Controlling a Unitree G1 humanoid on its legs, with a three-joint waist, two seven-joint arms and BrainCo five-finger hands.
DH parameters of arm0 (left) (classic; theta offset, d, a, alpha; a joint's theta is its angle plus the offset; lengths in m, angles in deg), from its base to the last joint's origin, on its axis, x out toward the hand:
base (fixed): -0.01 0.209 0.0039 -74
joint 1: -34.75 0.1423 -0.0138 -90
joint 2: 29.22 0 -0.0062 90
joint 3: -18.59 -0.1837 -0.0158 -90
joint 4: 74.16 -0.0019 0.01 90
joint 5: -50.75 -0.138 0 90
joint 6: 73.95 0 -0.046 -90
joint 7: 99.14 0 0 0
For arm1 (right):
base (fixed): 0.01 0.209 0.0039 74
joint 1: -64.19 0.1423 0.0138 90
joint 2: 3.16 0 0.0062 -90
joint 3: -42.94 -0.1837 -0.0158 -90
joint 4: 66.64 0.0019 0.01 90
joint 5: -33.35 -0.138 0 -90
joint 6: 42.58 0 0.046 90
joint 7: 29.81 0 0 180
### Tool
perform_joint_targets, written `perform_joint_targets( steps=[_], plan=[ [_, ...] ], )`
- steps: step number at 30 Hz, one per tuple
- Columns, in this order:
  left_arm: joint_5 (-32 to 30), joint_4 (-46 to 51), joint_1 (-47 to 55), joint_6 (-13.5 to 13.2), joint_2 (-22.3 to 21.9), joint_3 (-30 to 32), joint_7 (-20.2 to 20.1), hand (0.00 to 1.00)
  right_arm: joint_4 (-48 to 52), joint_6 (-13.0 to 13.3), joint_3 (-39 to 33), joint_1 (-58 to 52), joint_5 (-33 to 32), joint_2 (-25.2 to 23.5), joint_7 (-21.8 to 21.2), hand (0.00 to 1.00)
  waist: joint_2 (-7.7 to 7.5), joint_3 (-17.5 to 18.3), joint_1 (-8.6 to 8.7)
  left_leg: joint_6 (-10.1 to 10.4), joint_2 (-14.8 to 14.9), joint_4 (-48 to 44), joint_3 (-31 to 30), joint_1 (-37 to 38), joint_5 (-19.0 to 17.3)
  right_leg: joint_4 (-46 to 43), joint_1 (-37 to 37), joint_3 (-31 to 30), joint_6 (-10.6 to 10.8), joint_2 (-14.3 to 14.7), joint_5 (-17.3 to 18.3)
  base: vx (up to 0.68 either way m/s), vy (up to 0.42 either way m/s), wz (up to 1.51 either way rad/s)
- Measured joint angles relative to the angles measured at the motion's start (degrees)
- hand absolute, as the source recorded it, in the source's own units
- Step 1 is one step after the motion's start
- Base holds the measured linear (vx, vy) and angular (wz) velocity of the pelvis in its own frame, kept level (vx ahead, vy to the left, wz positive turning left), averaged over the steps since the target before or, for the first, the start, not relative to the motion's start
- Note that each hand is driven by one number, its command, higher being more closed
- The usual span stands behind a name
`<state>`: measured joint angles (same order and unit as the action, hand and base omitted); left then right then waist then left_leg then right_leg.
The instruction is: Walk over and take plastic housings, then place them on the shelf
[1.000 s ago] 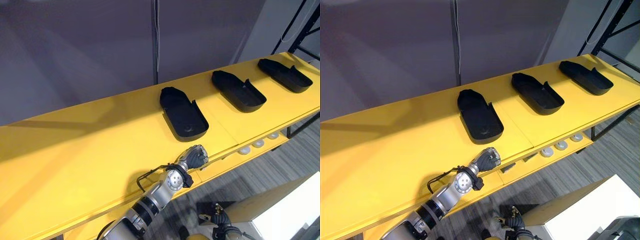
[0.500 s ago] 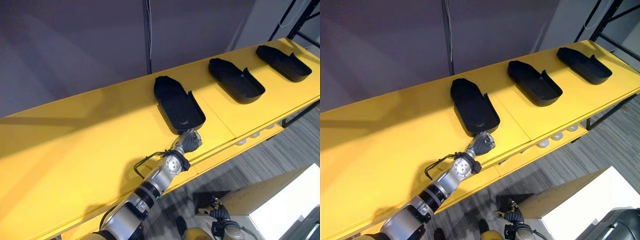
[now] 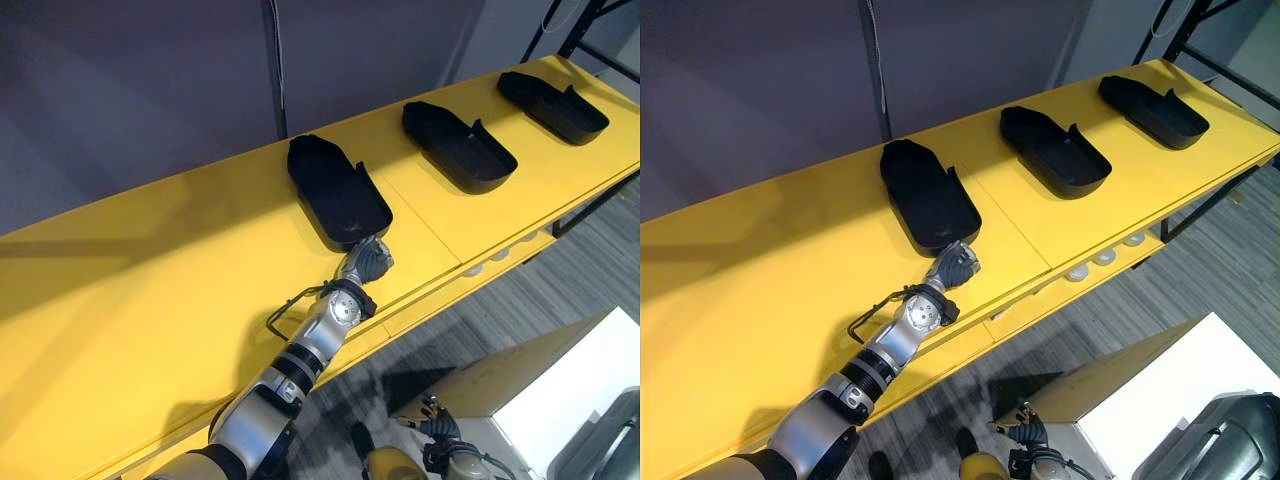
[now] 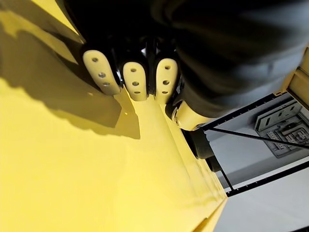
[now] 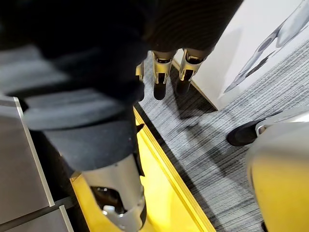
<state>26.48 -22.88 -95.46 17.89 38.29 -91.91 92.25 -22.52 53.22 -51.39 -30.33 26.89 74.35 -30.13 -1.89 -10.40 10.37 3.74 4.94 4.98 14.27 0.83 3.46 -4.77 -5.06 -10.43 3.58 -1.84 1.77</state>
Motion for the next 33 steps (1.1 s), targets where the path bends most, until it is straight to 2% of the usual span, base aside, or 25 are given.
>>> perform_joint_targets(
  steps=[6,10,14,17,18,21,23,27,29,30,32,33],
  plan=[
    [0.74,0.02,-0.3,-0.2,0.03,1.06,0.68,1.0,-0.26,0.0,-0.01,0.28,0.01,0.02,0.0,0.0,0.47,-0.27,-0.02,-0.01,0.0,0.0,-0.24,0.0,0.01,0.33,0.28,0.28,-0.05,-0.01,-0.04,0.01,0.012,0.02],
    [3.85,0.84,-0.08,-0.26,0.04,0.98,0.74,1.0,-0.28,0.0,-0.04,0.28,0.01,0.08,0.09,0.0,0.76,-0.47,0.0,-0.03,-0.08,0.0,-0.76,0.33,0.04,0.68,1.07,0.81,-0.07,-0.19,-0.07,0.02,0.022,0.08],
    [7.78,14.65,4.13,-1.28,0.66,-2.67,0.74,1.0,-0.58,0.0,0.08,0.1,0.01,0.15,0.29,0.0,1.09,-0.61,-0.42,-0.2,-0.12,-0.02,-2.14,-0.16,0.3,0.7,1.31,1.98,-0.06,-0.62,-0.06,0.01,0.021,0.17],
    [12.53,26.78,8.73,-3.77,1.37,-5.38,0.35,1.0,-0.82,0.0,0.12,-0.34,0.0,0.23,0.33,0.0,1.16,-0.57,-0.79,-0.32,-0.15,-0.02,-3.47,0.1,0.45,0.95,2.4,3.28,-0.02,-0.93,-0.02,0.01,0.026,0.18],
    [14.35,31.58,10.87,-4.91,1.79,-5.81,-0.34,1.0,-0.86,0.0,0.37,-0.64,0.0,0.26,0.33,0.0,1.17,-0.57,-1.57,-0.33,-0.16,-0.02,-3.47,0.34,0.46,0.95,2.61,3.29,-0.01,-0.95,-0.01,0.0,0.024,0.15],
    [16.62,41.44,15.05,-6.9,3.64,-5.32,-0.87,1.0,-0.89,0.0,1.15,-1.49,0.02,0.55,0.3,0.0,1.61,-0.3,-2.41,-0.41,-0.38,-0.01,-4.49,0.4,0.54,0.89,3.11,3.67,0.27,-1.17,0.22,-0.01,0.026,0.15],
    [18.61,48.14,17.87,-8.23,4.91,-3.22,-1.53,1.0,-0.94,0.0,1.08,-2.14,-0.04,0.74,0.28,0.0,2.04,0.09,-3.22,-0.49,-0.61,-0.01,-4.99,0.39,0.59,0.85,3.31,4.63,0.4,-1.38,0.31,-0.01,0.023,0.18],
    [22.59,60.77,25.24,-11.97,8.07,6.93,-0.9,1.0,-1.87,0.0,1.15,-2.32,0.02,1.15,0.21,0.0,2.36,1.1,-4.0,-0.72,-1.03,-0.01,-7.01,0.44,0.76,0.9,4.51,6.42,0.68,-1.88,0.68,0.01,0.02,0.26],
    [23.61,65.68,31.56,-13.96,9.2,15.07,1.13,1.0,-2.51,0.0,1.11,-3.0,0.03,1.16,0.07,0.0,2.34,2.2,-5.54,-0.73,-1.11,-0.02,-7.95,0.49,0.77,1.08,5.1,7.0,0.64,-1.97,0.8,0.02,0.013,0.21],
    [24.25,66.54,33.46,-14.41,9.25,17.51,1.95,1.0,-2.52,0.0,1.11,-3.27,0.05,1.16,0.03,0.0,2.3,2.47,-5.92,-0.73,-1.15,-0.02,-8.26,0.47,0.77,1.17,5.3,7.58,0.62,-2.04,0.84,0.02,0.008,0.27],
    [25.3,68.91,41.9,-15.07,8.56,27.18,4.49,1.0,-2.04,0.01,1.02,-4.29,0.06,0.98,0.0,0.0,2.2,3.33,-6.89,-0.77,-1.46,-0.02,-9.91,0.54,0.89,1.19,6.31,9.52,0.47,-2.38,1.35,0.02,0.005,0.37],
    [25.32,69.13,44.16,-15.12,8.17,29.41,4.92,1.0,-2.02,0.01,1.01,-4.56,0.07,0.98,-0.01,0.0,2.13,3.6,-7.13,-0.77,-1.53,-0.02,-10.35,0.62,0.9,1.08,6.55,9.77,0.47,-2.46,1.59,0.02,0.008,0.41]
  ],
)
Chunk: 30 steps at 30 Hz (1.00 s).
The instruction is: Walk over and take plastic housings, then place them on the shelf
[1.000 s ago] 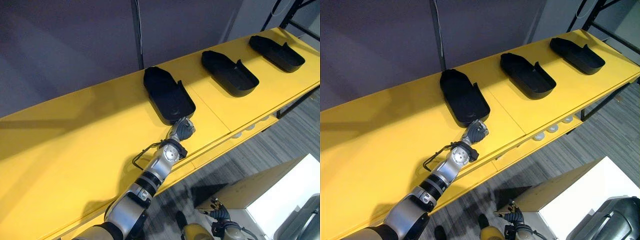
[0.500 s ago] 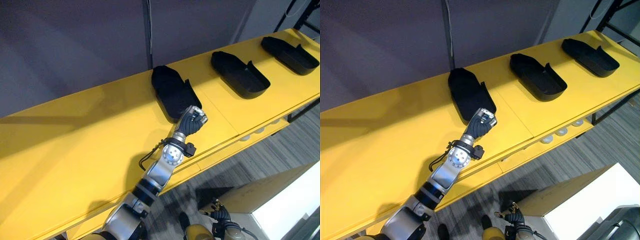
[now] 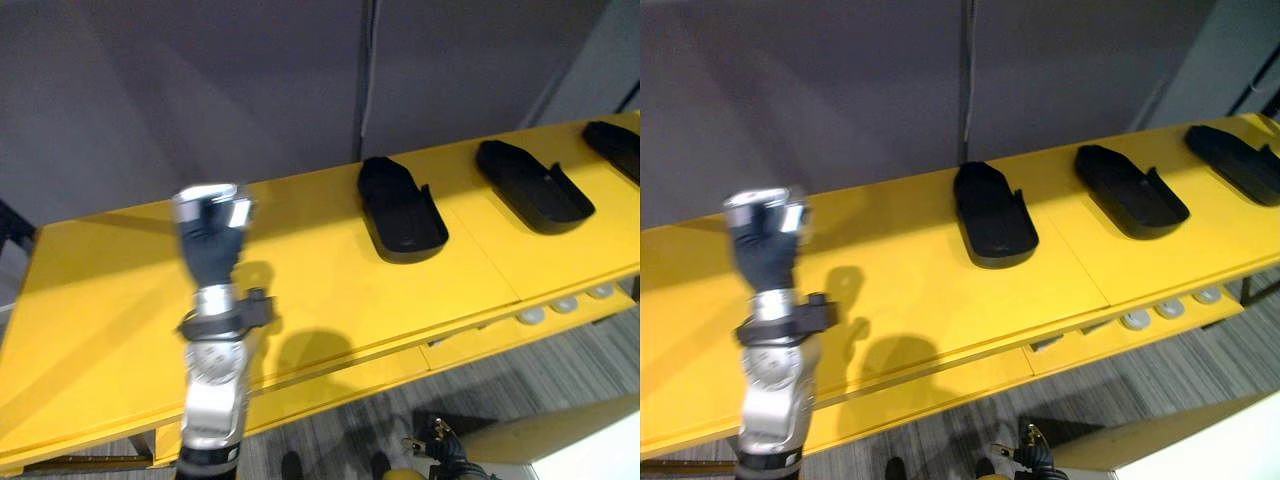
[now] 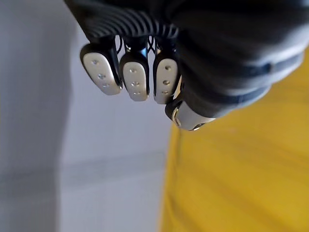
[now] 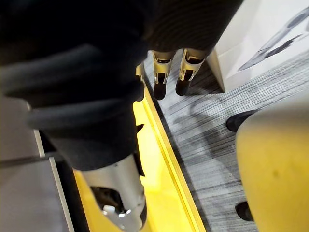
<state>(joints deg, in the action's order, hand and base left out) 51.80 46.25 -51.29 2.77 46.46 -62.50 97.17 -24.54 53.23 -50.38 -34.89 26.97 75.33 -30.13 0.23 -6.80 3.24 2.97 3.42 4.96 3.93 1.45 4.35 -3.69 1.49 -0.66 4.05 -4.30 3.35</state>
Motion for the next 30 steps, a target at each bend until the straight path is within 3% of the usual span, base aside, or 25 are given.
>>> perform_joint_targets(
  steps=[4,6,12,14,15,17,20,30],
  plan=[
    [2.37,-0.22,13.18,0.02,-3.18,11.77,3.52,1.0,2.17,0.0,0.05,-1.89,0.22,-0.99,0.19,0.0,-0.88,1.33,-2.34,0.31,-0.38,0.01,-2.04,0.08,-0.28,-1.74,0.57,2.91,-0.03,-0.78,1.81,0.01,0.001,0.33],
    [2.4,-8.59,21.46,2.0,-6.11,17.09,4.17,1.0,6.81,-0.01,0.29,-2.59,1.63,-2.13,0.27,0.0,-1.16,2.38,-4.26,0.1,-0.57,0.01,-2.51,-0.11,-0.42,-2.0,0.66,3.74,0.1,-1.12,2.15,0.0,0.002,0.22],
    [3.26,-34.99,22.85,9.41,-7.71,18.27,-0.36,1.0,9.35,-0.06,3.68,-1.99,2.69,-2.59,0.15,0.0,-2.31,3.4,-4.25,-0.01,-0.54,0.0,-1.96,0.32,-0.58,-1.94,1.03,4.5,0.2,-1.34,2.43,-0.02,0.002,0.05],
    [3.09,-44.17,22.03,10.63,-7.38,17.89,-1.24,1.0,9.36,-0.12,4.19,-2.23,2.68,-2.66,0.18,0.0,-2.43,3.51,-4.13,0.06,-0.55,-0.17,-1.78,0.45,-0.56,-1.92,1.58,4.45,0.21,-1.42,2.44,0.02,0.003,-0.05],
    [3.15,-48.23,21.43,11.09,-7.13,17.55,-1.79,0.0,9.35,-0.13,4.29,-2.46,2.66,-2.64,0.21,0.0,-2.47,3.54,-4.16,0.22,-0.55,-0.2,-1.52,0.71,-0.57,-1.93,1.74,4.38,0.21,-1.45,2.46,0.01,0.003,-0.06],
    [3.02,-56.19,19.77,11.63,-6.46,15.75,-2.98,0.0,9.36,-0.15,4.36,-2.49,2.51,-2.65,0.29,0.0,-2.27,3.53,-4.17,0.1,-0.55,-0.27,-1.27,0.8,-0.85,-1.95,1.89,4.35,0.16,-1.48,2.56,-0.01,0.0,-0.05],
    [1.38,-59.9,17.83,11.58,-5.77,13.83,-3.83,0.0,9.39,-0.14,3.85,-2.52,2.44,-2.62,0.55,0.0,-1.95,3.66,-4.16,-0.19,-0.5,-0.6,-0.71,0.76,-1.26,-2.24,1.5,4.37,-0.16,-1.48,3.13,-0.01,-0.002,0.0],
    [-0.37,-64.3,12.44,10.25,-4.67,6.03,-6.74,0.0,9.29,-0.11,-1.19,-2.59,2.44,-2.6,3.39,0.0,-1.46,3.59,-4.07,0.51,-0.57,-1.83,-0.07,0.87,-2.61,-3.59,1.67,4.47,0.01,-1.8,5.0,0.05,-0.005,-0.01]
  ],
)
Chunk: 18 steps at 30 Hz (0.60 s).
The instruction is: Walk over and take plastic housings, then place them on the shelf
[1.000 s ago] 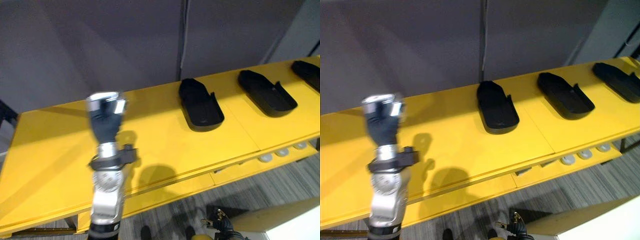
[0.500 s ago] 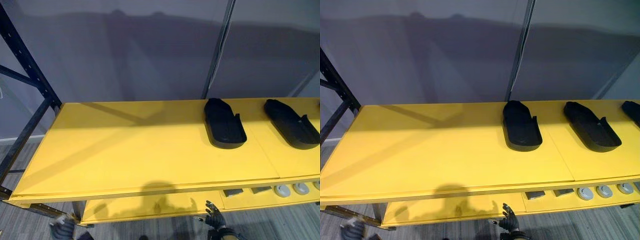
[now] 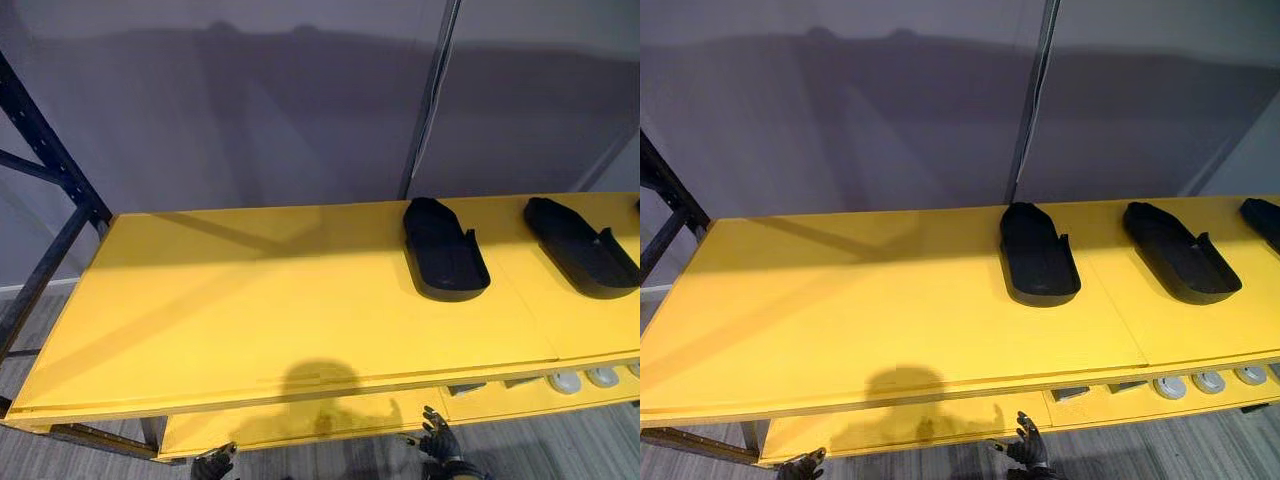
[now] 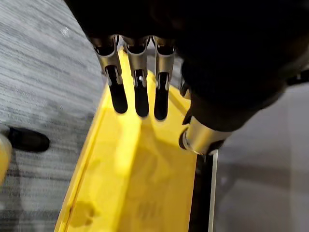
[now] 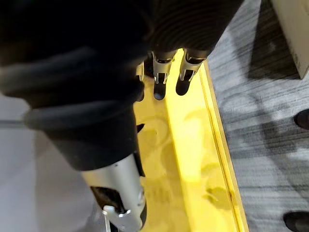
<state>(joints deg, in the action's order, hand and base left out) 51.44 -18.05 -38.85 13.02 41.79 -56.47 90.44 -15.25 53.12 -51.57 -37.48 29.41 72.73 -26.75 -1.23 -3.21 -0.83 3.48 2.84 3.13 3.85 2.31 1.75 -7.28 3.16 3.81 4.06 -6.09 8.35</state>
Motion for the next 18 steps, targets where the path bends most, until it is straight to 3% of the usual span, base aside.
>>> perform_joint_targets(
  steps=[9,18],
  plan=[
    [-3.28,-1.02,-2.84,-0.75,0.65,-4.14,-0.84,0.0,0.02,0.03,-0.74,0.86,2.79,-0.03,1.35,0.0,0.96,-0.74,0.03,0.19,0.21,-1.94,1.65,0.83,-2.04,0.18,1.06,-1.03,0.02,-0.02,0.02,0.03,0.009,-0.07],
    [-3.27,-1.02,-3.6,-0.77,0.95,-4.74,-0.84,0.0,1.05,-0.18,-1.02,1.86,6.15,0.1,1.59,0.0,1.12,-3.1,0.31,-0.9,2.94,-19.52,7.29,-5.71,-11.26,-3.86,-3.26,-8.11,0.62,1.14,0.14,-0.09,0.048,-0.37]
  ],
)
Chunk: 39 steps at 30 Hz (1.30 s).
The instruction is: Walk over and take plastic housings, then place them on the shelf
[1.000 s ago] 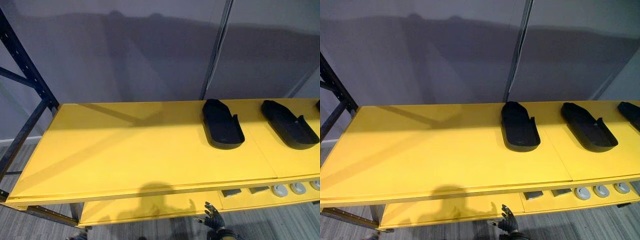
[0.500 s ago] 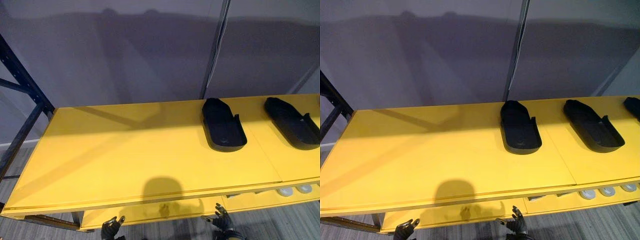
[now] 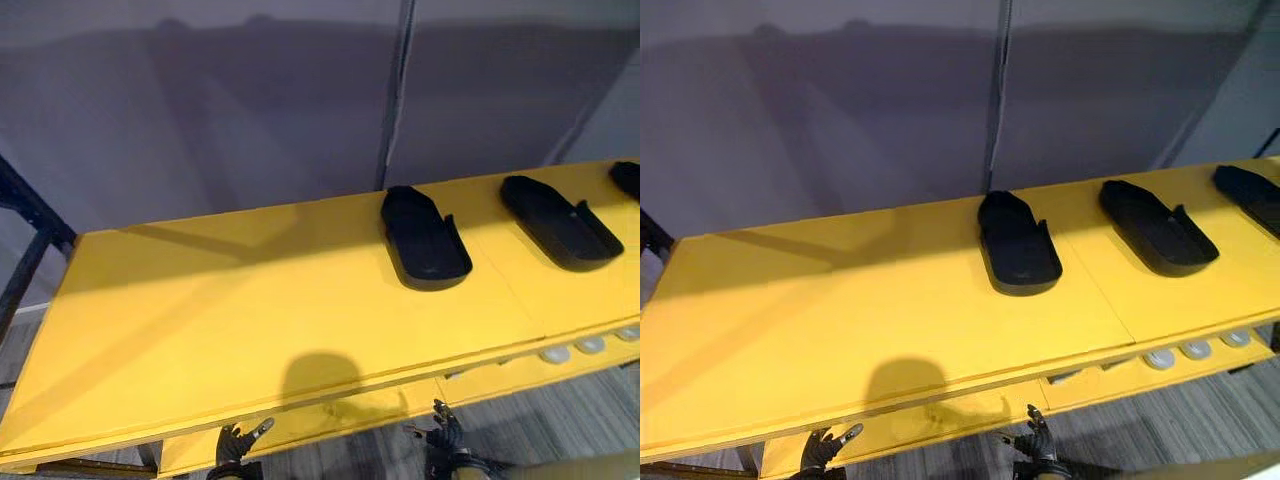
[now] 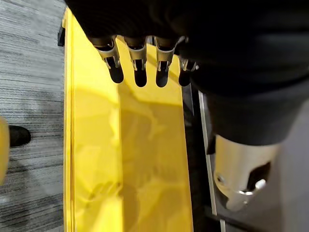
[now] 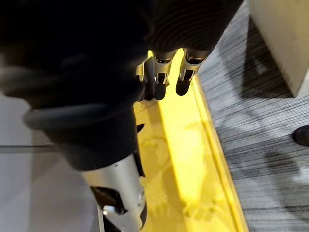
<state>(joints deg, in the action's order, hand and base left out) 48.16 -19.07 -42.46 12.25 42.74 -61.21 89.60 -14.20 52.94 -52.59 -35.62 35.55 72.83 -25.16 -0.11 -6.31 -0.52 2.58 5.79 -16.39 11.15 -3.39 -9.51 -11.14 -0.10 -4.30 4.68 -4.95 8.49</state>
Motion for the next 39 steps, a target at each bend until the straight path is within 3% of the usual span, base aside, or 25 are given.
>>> perform_joint_targets(
  steps=[2,5,7,9,10,12,13,14,15,16,17,20,22,23,25,27,29,30,32,34,36,37,38,39],
  plan=[
    [-0.01,-0.01,-0.4,0.01,0.15,0.02,0.08,0.0,1.3,-0.05,0.01,0.77,0.41,-0.18,0.07,0.0,-0.04,-0.68,0.17,-0.25,1.03,-2.88,1.41,-1.68,-1.3,-0.43,-1.53,-1.56,0.6,0.7,-0.75,-0.15,0.089,-0.65],
    [-0.04,-0.03,-2.71,0.01,0.77,0.01,0.53,0.0,3.69,-0.09,-0.06,3.01,0.72,-0.58,0.67,0.0,-0.54,-1.91,-0.31,-1.05,3.69,-6.66,6.23,-5.68,-2.65,-0.06,-6.21,-6.0,1.94,2.35,-4.91,-0.15,0.093,-0.83],
    [-1.23,-0.03,-4.49,-0.03,0.76,-0.57,0.66,0.0,4.73,-0.16,-0.16,3.18,1.63,-0.64,1.1,0.0,-0.79,-2.24,-0.28,-1.87,4.43,-7.02,8.04,-7.09,-2.5,1.43,-7.93,-4.71,2.15,2.38,-7.83,-0.2,0.081,-0.59],
    [-2.11,-0.2,-6.16,-0.02,1.0,-1.0,0.67,0.0,4.84,-0.47,-0.09,2.88,1.65,-0.64,1.16,0.0,-0.82,-2.55,-0.37,-3.27,4.48,-5.63,9.84,-6.97,-1.71,-4.48,-10.05,1.6,2.0,1.3,-5.47,-0.16,0.02,-0.32],
    [-2.16,-0.37,-6.58,-0.02,1.14,-1.29,0.68,0.0,4.59,-0.53,-0.1,2.67,1.66,-0.62,1.16,0.0,-0.86,-2.58,-0.3,-3.84,4.44,-4.47,10.91,-6.01,-1.11,-11.95,-10.93,4.42,1.47,0.7,-2.12,-0.15,-0.004,-0.36],
    [-2.21,-1.4,-6.79,0.0,1.86,-2.76,0.57,0.0,2.53,-0.49,-0.08,2.73,1.66,-0.42,1.19,0.0,-1.1,-2.17,-0.16,-3.63,4.02,-2.57,12.04,-4.67,0.07,-20.04,-10.06,7.8,1.05,-0.74,1.85,-0.08,-0.042,-0.31],
    [-2.52,-2.44,-6.81,0.0,2.32,-2.83,0.45,0.0,-0.4,-0.45,0.11,3.3,1.7,-0.25,1.19,0.0,-2.26,-1.25,-0.27,-3.26,3.59,-1.91,13.23,-4.72,0.78,-21.28,-9.06,10.41,1.14,-2.45,3.85,0.0,-0.096,-0.46],
    [-2.91,-3.36,-6.84,0.11,2.85,-2.61,0.43,0.0,-3.16,-0.52,0.3,4.24,1.88,0.22,1.2,0.0,-3.31,-0.79,-0.49,-2.71,2.89,-1.68,14.35,-5.02,1.29,-16.94,-8.92,12.95,0.53,-3.5,5.0,0.0,-0.098,-0.63],
    [-3.24,-4.12,-6.86,0.16,2.85,-2.59,0.45,0.0,-4.26,-0.65,0.68,5.27,2.14,0.87,1.28,0.0,-3.34,-0.58,-0.75,-2.28,2.4,-1.21,15.1,-5.18,1.65,-14.2,-8.83,13.51,0.52,-3.11,4.96,0.01,-0.061,-0.97],
    [-3.29,-5.8,-6.91,0.42,2.69,-2.62,0.41,0.0,-6.01,-0.72,1.84,6.53,2.7,2.69,1.36,0.0,-2.67,-0.22,-0.81,-2.08,1.81,1.39,14.83,-5.35,3.06,-8.19,-7.58,12.71,-1.7,-1.64,3.05,-0.03,0.0,-1.05],
    [-3.32,-6.49,-6.86,0.64,2.49,-2.77,0.06,0.0,-7.16,-0.78,2.02,7.73,2.73,3.9,1.62,0.0,-1.96,0.12,-0.28,-2.3,1.73,3.97,14.24,-4.74,4.86,-3.55,-6.66,11.31,-1.93,-0.09,0.0,-0.04,0.021,-0.97],
    [-3.33,-6.92,-6.94,0.65,2.47,-2.77,-0.15,0.0,-8.18,-0.79,1.33,7.76,2.74,5.14,2.1,0.0,-2.11,0.9,-0.28,-1.72,2.72,6.47,18.87,-2.21,5.9,3.23,-5.51,7.28,-2.14,1.91,-4.97,-0.09,0.034,-0.86],
    [-3.3,-6.85,-7.0,0.62,2.48,-2.72,-0.15,0.0,-8.25,-0.79,1.27,8.38,2.74,5.02,2.15,0.0,-1.88,1.09,-0.36,-1.69,3.75,6.84,22.17,-2.0,5.93,5.03,-6.22,8.16,-2.73,1.89,-6.63,-0.08,0.03,-0.96],
    [-3.25,-6.89,-7.08,0.71,2.36,-2.7,-0.07,0.0,-8.91,-0.86,1.3,9.94,2.75,4.66,2.15,0.0,-1.16,0.85,-0.33,-1.88,4.43,7.23,25.82,-1.23,6.28,-0.67,-8.0,20.51,-4.53,-1.52,-4.61,-0.09,0.021,-1.11],
    [-3.26,-7.48,-6.63,0.72,3.49,-3.01,-0.07,0.0,-9.35,-0.85,1.37,10.15,2.85,4.0,2.13,0.0,-0.93,0.65,-0.36,-1.85,4.48,7.0,29.83,1.42,6.32,-2.69,-7.23,29.31,-4.07,-4.51,-3.65,-0.07,0.005,-1.06],
    [-3.33,-8.83,-7.4,0.73,4.13,-3.32,-0.15,0.0,-9.83,-0.86,1.24,9.98,2.87,4.28,2.17,0.0,0.0,0.16,-0.01,-1.78,5.7,4.57,29.79,2.53,6.33,-0.9,-5.77,26.53,-4.59,-2.67,-4.66,-0.07,-0.094,-0.77],
    [-3.33,-9.01,-7.58,0.67,4.43,-3.23,-0.14,0.0,-11.08,-0.89,1.45,9.92,2.86,4.04,2.18,0.0,0.57,-0.23,-0.32,-1.61,9.25,-1.05,29.74,2.37,6.21,2.31,-4.69,22.71,-4.74,-0.2,-5.85,-0.08,-0.156,-1.04],
    [-3.31,-9.28,-7.25,0.67,4.42,-3.16,-0.14,0.0,-11.07,-0.89,1.71,10.01,2.83,4.07,2.22,0.0,0.71,-0.79,-0.48,-1.46,10.95,-4.22,28.32,2.14,6.08,3.36,-4.14,20.07,-5.33,1.23,-6.4,-0.07,-0.17,-1.11],
    [-3.28,-9.83,-6.68,0.68,3.81,-3.18,-0.2,0.0,-11.06,-0.89,1.76,10.06,2.81,3.89,2.41,0.0,0.56,-1.61,-0.49,-0.04,10.24,-5.97,19.43,1.02,3.9,4.06,-4.13,16.5,-6.03,2.51,-7.26,-0.06,-0.132,-1.04],
    [-3.12,-10.11,-5.56,0.67,2.41,-3.18,-0.17,0.0,-11.14,-0.91,1.68,10.09,2.79,4.6,2.67,0.0,0.88,-2.58,-1.14,4.07,3.83,-5.29,0.17,0.57,-0.29,4.18,-4.3,10.67,-6.09,4.19,-7.48,-0.04,-0.022,-1.29],
    [-3.09,-10.16,-5.16,0.67,2.19,-3.19,-0.13,0.0,-11.14,-0.91,1.67,9.92,2.78,4.62,2.77,0.0,1.48,-2.78,-1.33,5.05,0.58,-4.22,-8.39,0.35,-1.43,4.42,-4.17,8.62,-6.09,5.14,-7.48,0.01,0.052,-1.01],
    [-3.0,-10.16,-5.35,0.64,2.18,-3.19,-0.03,0.0,-11.14,-0.91,1.66,9.67,2.75,4.62,2.9,0.0,2.27,-2.96,-1.47,4.9,-1.09,-2.8,-14.01,0.01,-1.9,4.43,-4.21,7.68,-5.95,6.05,-7.58,0.0,0.114,-0.97],
    [-2.1,-10.17,-5.66,0.59,2.21,-3.21,0.04,0.0,-11.18,-0.91,1.6,9.31,2.74,4.65,3.05,0.0,3.9,-2.72,-1.68,3.26,-1.54,-0.86,-17.37,0.14,-1.77,4.3,-4.43,6.84,-5.45,7.4,-7.96,-0.01,0.135,-0.79],
    [-1.79,-10.63,-6.01,0.57,2.56,-3.14,0.13,0.0,-11.44,-0.91,1.44,9.08,2.71,4.47,3.12,0.0,3.79,-2.86,-1.74,1.69,-1.6,-0.61,-16.93,0.79,-2.17,4.26,-4.53,5.87,-5.38,7.69,-8.01,-0.01,0.143,-0.54]
  ],
)
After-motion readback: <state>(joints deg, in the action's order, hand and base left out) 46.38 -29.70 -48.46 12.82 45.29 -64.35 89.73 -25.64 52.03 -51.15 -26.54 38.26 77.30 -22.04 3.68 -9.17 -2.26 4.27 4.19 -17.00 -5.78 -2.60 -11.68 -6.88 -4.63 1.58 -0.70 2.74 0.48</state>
